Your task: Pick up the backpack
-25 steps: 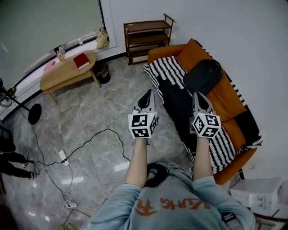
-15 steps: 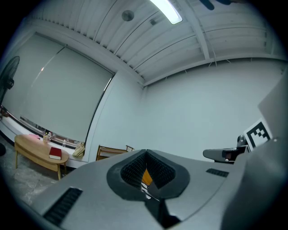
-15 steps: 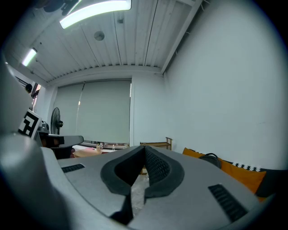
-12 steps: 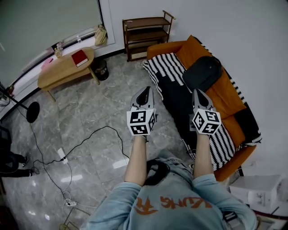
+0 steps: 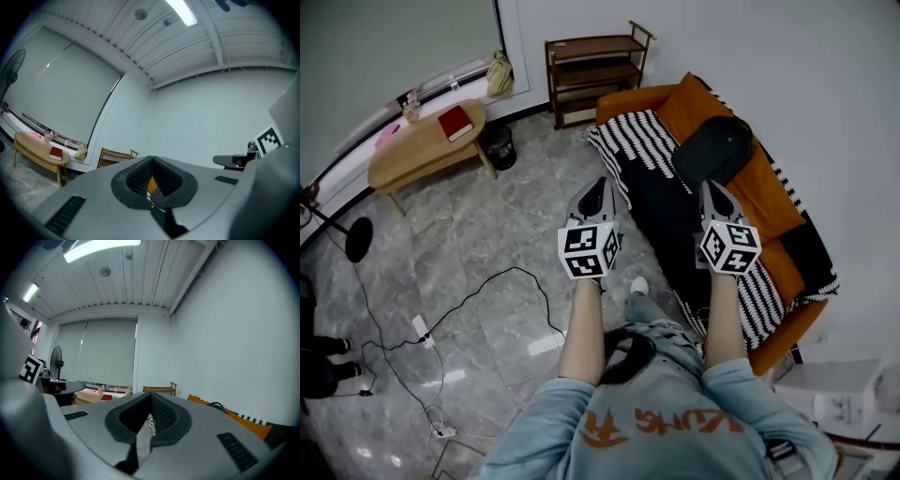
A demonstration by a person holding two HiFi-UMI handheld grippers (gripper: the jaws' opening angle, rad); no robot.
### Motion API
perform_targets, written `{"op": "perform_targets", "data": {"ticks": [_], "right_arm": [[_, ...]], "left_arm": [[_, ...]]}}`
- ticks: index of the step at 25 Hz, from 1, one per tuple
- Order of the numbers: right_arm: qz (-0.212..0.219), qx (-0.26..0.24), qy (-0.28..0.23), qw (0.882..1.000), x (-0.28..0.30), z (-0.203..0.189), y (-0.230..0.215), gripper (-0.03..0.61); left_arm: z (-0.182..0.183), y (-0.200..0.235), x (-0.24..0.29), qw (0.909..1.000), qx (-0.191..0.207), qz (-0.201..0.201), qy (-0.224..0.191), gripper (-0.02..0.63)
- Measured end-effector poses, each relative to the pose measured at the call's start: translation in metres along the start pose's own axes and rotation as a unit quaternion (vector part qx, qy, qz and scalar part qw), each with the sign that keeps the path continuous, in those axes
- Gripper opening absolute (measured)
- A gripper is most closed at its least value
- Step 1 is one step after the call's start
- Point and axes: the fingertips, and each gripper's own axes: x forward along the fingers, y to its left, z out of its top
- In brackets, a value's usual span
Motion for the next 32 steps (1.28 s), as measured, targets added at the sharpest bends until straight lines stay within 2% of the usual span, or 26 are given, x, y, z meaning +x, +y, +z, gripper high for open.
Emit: {"op": "perform_targets", "data": {"ticks": [6,11,17,25,32], "right_arm": [[-0.007,0.003,-0.014,1.000,0.008,0.012,-0.018,-0.002],[-0.003,0.021,-0.013,1.000,0.031,0.001,-0.027,-0.002],[0.007,0.034,-0.003,0.999,0.068,-0.006,-0.039,-0.002],[0.015,0.053,0.015,0.998,0.140,-0.018,-0.077,-0.002],[0.023,0.077,0.028,0.996,0.215,-0.022,-0.126,-0.002]], "left_arm": [[0.008,-0.001,0.018,1.0000,0.001,-0.002,-0.005,0.020],[0.006,-0.001,0.042,0.9997,0.022,-0.008,0.004,0.020],[0.006,0.006,0.070,0.9999,0.010,-0.004,0.011,0.020],[-0.010,0.018,0.142,0.9994,0.007,0.013,0.032,0.020],[-0.023,0.017,0.226,0.9985,0.000,0.026,0.049,0.020]]}}
